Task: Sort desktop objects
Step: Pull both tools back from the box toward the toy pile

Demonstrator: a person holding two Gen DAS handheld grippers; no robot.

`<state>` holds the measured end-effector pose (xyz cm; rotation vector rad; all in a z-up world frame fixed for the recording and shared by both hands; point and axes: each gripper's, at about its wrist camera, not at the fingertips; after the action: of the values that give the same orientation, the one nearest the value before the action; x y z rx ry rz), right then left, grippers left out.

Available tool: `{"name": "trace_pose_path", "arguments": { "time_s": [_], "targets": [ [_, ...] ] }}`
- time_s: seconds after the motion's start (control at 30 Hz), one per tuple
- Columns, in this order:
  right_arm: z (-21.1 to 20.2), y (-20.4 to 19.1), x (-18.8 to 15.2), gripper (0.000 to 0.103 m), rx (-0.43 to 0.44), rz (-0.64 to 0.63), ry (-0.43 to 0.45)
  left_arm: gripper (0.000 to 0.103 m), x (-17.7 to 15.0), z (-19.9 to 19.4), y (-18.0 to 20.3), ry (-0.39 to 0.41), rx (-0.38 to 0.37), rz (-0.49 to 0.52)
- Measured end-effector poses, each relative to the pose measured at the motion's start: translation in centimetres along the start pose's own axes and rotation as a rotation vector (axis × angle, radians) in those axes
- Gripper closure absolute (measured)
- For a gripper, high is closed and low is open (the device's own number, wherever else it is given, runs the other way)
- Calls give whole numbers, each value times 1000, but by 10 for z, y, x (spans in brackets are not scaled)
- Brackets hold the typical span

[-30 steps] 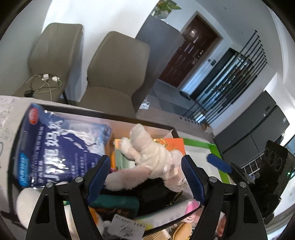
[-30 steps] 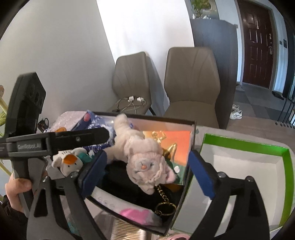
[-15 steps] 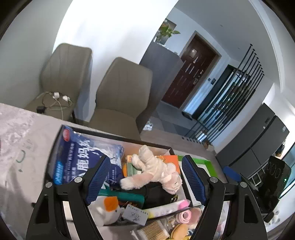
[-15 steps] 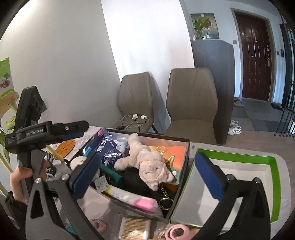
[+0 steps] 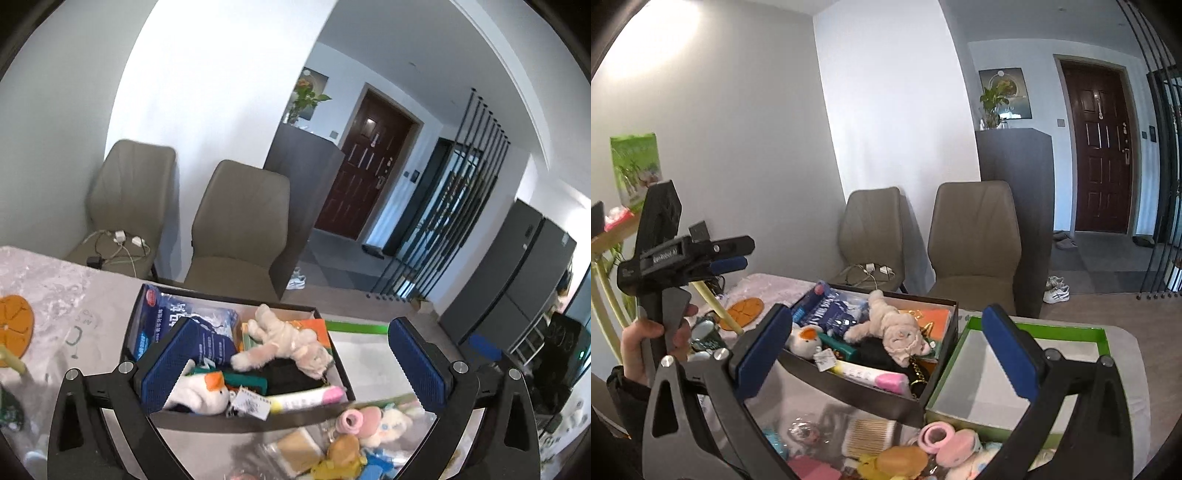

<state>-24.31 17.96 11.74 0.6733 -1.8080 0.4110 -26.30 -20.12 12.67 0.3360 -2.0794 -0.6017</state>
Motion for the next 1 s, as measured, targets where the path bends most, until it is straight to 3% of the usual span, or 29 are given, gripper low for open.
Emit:
{"name": "trace_pose_path", "arguments": {
  "time_s": [0.3, 0.57, 0.83, 1.0],
  "targets": [
    [-68, -24, 2, 0, 7, 18, 41, 0, -32, -67, 27, 32, 12, 56],
    [-130, -56, -2, 0, -45, -8, 78, 0, -60, -132, 46, 75, 2, 113],
    [-177, -65, -22, 0, -108, 34, 86, 0, -87, -173, 55, 98, -15, 157],
    [-197, -68, -39, 0, -82, 76, 78, 0, -106, -184, 53, 72, -25, 175]
  ]
}}
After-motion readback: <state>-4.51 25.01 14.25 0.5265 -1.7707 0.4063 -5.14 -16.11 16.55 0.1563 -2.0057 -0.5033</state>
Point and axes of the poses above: each gripper's, at about its wrist camera, not at the fingertips, and z roughly the way its jaws point, y to its right, x to its top, and after that the axes turned 14 degrees about -z, right-handed
